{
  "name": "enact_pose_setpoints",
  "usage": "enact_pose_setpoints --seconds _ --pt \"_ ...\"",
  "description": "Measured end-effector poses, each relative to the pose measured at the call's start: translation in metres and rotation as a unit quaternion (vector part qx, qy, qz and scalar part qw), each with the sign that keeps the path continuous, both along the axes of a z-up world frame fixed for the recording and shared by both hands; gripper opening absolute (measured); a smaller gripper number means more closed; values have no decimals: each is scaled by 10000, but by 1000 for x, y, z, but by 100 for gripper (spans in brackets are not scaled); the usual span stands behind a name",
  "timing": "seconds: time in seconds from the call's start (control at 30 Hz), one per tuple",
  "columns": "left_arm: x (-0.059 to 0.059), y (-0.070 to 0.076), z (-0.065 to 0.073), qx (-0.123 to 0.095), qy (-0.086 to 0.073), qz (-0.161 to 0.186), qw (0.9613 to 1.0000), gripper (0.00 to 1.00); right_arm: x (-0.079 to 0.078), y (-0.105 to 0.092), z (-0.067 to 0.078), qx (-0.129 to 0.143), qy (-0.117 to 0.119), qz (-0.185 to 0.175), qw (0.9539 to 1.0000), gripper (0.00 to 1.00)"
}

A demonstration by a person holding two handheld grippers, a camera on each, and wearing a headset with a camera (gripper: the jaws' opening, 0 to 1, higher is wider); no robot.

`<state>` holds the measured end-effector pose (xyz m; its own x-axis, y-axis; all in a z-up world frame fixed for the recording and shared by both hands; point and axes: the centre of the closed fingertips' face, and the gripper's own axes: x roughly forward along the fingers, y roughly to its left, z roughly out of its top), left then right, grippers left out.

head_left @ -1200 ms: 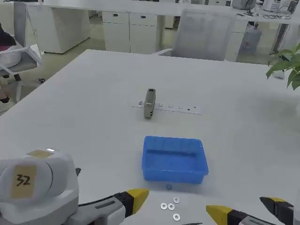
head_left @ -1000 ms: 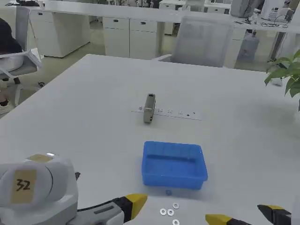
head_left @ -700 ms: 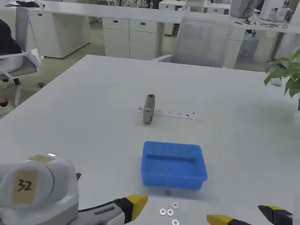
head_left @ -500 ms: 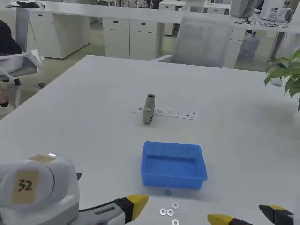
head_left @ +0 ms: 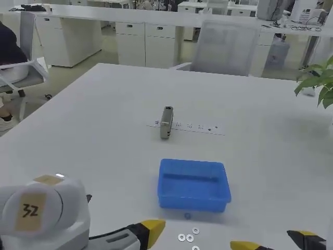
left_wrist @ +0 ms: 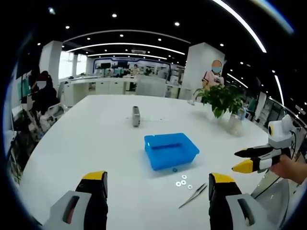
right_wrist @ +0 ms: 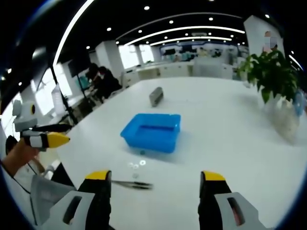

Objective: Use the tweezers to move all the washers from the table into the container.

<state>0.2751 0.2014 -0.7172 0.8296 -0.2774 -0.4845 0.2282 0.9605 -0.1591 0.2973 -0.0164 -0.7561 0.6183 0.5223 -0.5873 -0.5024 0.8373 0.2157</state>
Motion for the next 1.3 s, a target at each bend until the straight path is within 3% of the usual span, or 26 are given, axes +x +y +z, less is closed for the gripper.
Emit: enact_pose_setpoints --seconds 0.63,0.77,1.03,1.2,1.3 --pt "0 -7 -7 8 72 -119 9999 87 2 2 -2 -10 -39 80 10000 72" --pt "-2 -13 -12 4 141 -240 9996 84 1 1 -3 -18 -40 62 10000 72" --pt "0 -24 -12 21 92 -439 9990 79 2 -2 -8 25 4 -41 10000 70" --pt "-4 -40 -21 -119 216 -868 9959 65 2 -2 -8 37 -4 -69 10000 68" --pt "-10 -55 -31 -57 330 -1398 9896 55 2 -2 -9 71 22 -75 9999 67"
